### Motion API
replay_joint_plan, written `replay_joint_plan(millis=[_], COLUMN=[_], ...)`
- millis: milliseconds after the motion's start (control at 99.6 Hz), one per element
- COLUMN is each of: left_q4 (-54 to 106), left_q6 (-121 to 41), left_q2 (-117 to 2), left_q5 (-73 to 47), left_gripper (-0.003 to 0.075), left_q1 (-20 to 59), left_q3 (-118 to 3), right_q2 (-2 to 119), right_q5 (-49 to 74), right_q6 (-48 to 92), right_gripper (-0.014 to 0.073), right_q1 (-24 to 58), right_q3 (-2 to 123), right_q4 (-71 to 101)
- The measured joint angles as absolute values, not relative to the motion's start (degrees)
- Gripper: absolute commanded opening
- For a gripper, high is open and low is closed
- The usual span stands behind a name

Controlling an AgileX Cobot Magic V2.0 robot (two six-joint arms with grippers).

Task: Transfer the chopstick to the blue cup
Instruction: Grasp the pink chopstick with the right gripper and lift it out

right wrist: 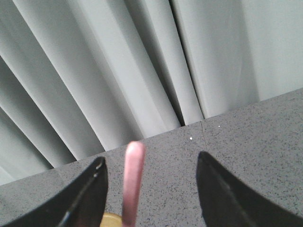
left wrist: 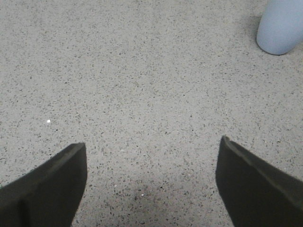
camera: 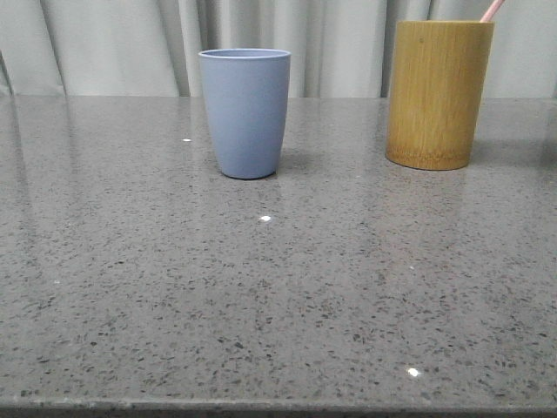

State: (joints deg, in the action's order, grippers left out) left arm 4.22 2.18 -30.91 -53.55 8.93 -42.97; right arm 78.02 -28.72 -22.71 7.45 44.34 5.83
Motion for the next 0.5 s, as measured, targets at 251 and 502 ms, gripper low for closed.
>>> replay_joint_plan(millis=[251,502], left_q4=[4.2,4.2], left_q6=[2.2,2.2], left_q2=[-30.9,-30.9], left_q5=[-53.5,-53.7], left_gripper=[0.0536,0.0536], left_q1=[8.9,8.9], left_q3=[-43.0,-43.0], right_q2=[78.7,78.7], right_q5=[-30.0,-33.6], right_q6=[-23.6,-24.5], right_gripper=[0.0258,-0.0021], right_q1=[7.5,8.2], right_q3=[44.3,44.3], right_q4=[5.8,5.6])
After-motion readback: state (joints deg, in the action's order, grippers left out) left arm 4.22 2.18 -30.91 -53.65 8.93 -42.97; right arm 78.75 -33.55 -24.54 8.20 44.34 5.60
